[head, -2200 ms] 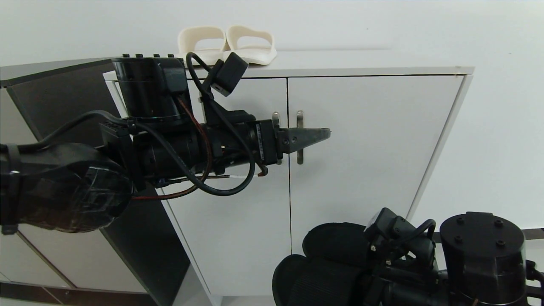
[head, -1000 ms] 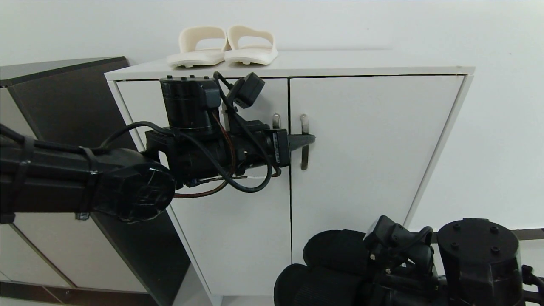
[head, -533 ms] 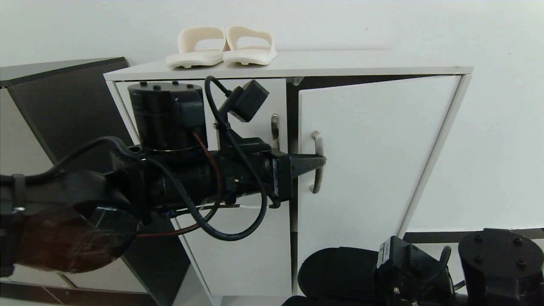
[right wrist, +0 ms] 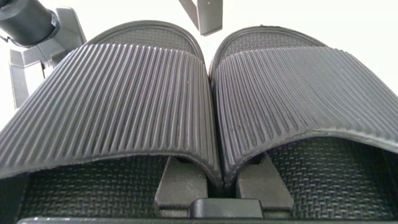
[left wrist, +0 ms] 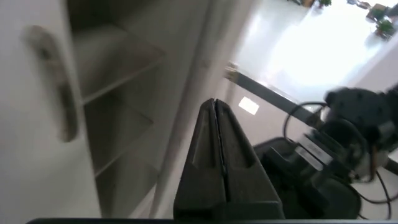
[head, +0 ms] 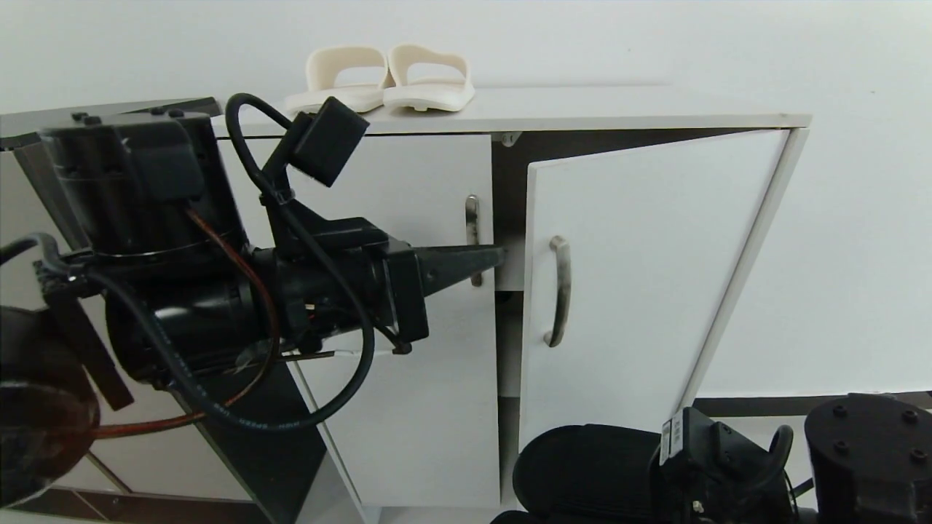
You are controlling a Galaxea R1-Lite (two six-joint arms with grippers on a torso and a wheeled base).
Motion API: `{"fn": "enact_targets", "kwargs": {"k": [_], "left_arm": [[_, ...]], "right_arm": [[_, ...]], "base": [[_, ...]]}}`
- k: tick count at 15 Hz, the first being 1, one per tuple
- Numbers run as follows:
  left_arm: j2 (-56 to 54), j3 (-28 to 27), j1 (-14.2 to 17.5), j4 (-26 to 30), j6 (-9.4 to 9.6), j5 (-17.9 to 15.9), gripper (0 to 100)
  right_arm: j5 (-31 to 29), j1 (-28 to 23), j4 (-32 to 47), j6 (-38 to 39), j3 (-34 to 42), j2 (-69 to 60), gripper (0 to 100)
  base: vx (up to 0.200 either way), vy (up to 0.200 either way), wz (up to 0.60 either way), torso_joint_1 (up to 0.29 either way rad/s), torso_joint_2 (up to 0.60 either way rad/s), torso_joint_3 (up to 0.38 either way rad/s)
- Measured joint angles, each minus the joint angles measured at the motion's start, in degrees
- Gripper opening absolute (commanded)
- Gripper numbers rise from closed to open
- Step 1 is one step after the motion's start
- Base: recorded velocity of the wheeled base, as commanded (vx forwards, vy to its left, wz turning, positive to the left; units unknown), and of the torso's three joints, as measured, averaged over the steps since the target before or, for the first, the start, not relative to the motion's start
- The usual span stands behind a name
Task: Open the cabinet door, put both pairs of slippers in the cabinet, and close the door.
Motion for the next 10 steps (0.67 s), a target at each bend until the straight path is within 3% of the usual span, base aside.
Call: {"fn": "enact_targets", "kwargs": {"k": [3, 7, 10], "left_arm": [[3.86, -3.96, 1.54, -0.02, -0.29, 0.18, 0], [8.72, -8.90, 1.18, 0.11, -0.40, 0.09, 0], [10.45, -10.28, 0.83, 0.28, -2.07, -0.04, 0]], "right_arm": [[-0.07, -0.01, 0.28, 0.00, 0.28, -0.07, 0], [-0.22, 0.00, 0.34, 0.00, 0.63, 0.28, 0], [-0.22, 0.00, 0.34, 0.00, 0.99, 0.41, 0]], "base": [[0.000, 0.000, 0.00, 0.000, 0.00, 0.000], [0.000, 0.000, 0.00, 0.000, 0.00, 0.000], [0.000, 0.000, 0.00, 0.000, 0.00, 0.000]]}}
